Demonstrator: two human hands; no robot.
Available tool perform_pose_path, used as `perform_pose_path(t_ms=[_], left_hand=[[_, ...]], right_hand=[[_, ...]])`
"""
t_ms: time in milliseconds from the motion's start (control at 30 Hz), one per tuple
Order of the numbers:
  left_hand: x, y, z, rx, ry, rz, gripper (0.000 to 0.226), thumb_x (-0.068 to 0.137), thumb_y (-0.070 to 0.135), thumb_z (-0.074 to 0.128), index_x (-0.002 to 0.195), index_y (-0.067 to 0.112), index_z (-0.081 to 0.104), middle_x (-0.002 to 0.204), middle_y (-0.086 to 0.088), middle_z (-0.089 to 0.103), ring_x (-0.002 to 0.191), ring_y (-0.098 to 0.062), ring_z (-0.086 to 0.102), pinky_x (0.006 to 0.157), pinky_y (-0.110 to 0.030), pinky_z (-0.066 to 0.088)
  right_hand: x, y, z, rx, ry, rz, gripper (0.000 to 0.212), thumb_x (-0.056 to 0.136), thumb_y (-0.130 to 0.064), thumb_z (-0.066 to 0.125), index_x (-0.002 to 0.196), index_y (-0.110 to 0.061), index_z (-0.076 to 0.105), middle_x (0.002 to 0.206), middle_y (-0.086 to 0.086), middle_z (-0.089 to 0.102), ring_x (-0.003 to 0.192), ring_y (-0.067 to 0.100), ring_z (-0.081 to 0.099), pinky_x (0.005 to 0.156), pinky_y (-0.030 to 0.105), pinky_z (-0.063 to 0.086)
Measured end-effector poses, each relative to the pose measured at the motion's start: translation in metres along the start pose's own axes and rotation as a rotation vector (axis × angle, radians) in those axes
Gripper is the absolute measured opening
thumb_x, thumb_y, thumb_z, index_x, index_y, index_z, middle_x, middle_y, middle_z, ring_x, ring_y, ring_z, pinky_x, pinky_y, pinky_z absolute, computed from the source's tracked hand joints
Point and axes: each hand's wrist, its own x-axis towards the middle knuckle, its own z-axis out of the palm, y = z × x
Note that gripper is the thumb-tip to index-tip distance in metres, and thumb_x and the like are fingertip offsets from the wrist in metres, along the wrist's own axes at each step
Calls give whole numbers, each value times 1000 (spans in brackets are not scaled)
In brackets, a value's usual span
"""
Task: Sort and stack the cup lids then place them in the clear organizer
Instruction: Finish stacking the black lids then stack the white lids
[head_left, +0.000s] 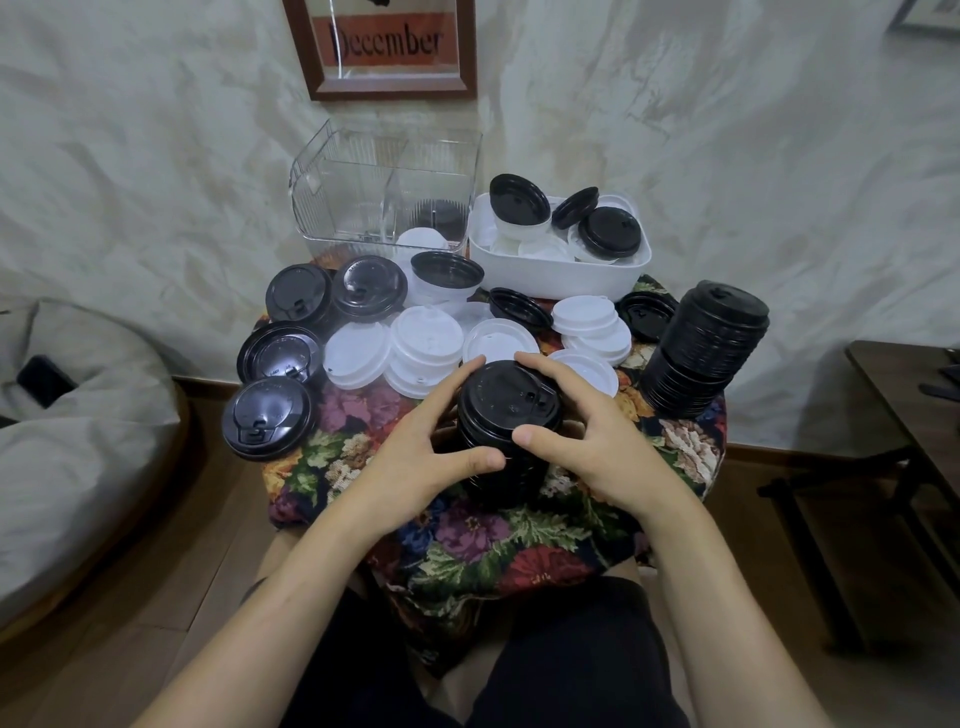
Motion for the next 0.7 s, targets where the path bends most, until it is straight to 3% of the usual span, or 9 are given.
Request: perform_pose_path(t_ms=[200, 333, 433, 500, 567, 700], left_hand=[[0, -3, 0, 14, 3, 8, 89, 83, 26, 85, 157, 38, 37, 146, 23, 58, 135, 1, 54, 113, -28, 43], [2, -5, -3, 18, -13, 27, 84, 86, 39, 82, 157, 39, 38, 148, 24, 55, 138, 2, 50, 112, -22, 42], [1, -2, -1, 27, 5, 44, 69, 95, 58, 63, 157, 37, 39, 149, 26, 53, 140, 3, 47, 110, -14, 39], [0, -1, 1, 21, 25, 41, 58, 104, 50, 53, 158, 36, 37, 148, 29, 52, 141, 7, 44, 108, -10, 37], [0, 0, 2, 5, 30, 32, 61, 102, 43, 52, 160, 37, 32, 146, 38, 49, 140, 11, 41, 107, -7, 35], [0, -3, 1, 24, 8, 38, 58, 103, 47, 52, 158, 41, 35, 155, 29, 45, 146, 7, 37, 118, -18, 31]], right_hand=[[-2, 3, 6, 30, 45, 0, 79, 85, -37, 82, 154, -39, 44, 144, -25, 57, 133, -4, 54, 113, 27, 43], [-4, 5, 8, 58, 48, -2, 76, 85, -31, 84, 152, -33, 47, 137, -21, 64, 128, -2, 58, 109, 23, 47], [-4, 4, 8, 75, 51, -6, 80, 80, -36, 81, 152, -31, 47, 136, -24, 63, 127, -6, 57, 106, 16, 45], [-5, 4, 8, 78, 47, -2, 80, 79, -37, 80, 152, -31, 47, 134, -26, 64, 127, -6, 57, 105, 14, 44], [-4, 5, 8, 78, 44, 2, 81, 79, -37, 81, 152, -31, 47, 133, -28, 64, 127, -6, 58, 104, 13, 45], [-4, 5, 7, 95, 40, 3, 82, 78, -38, 81, 152, -31, 47, 130, -30, 65, 126, -7, 58, 102, 12, 45]])
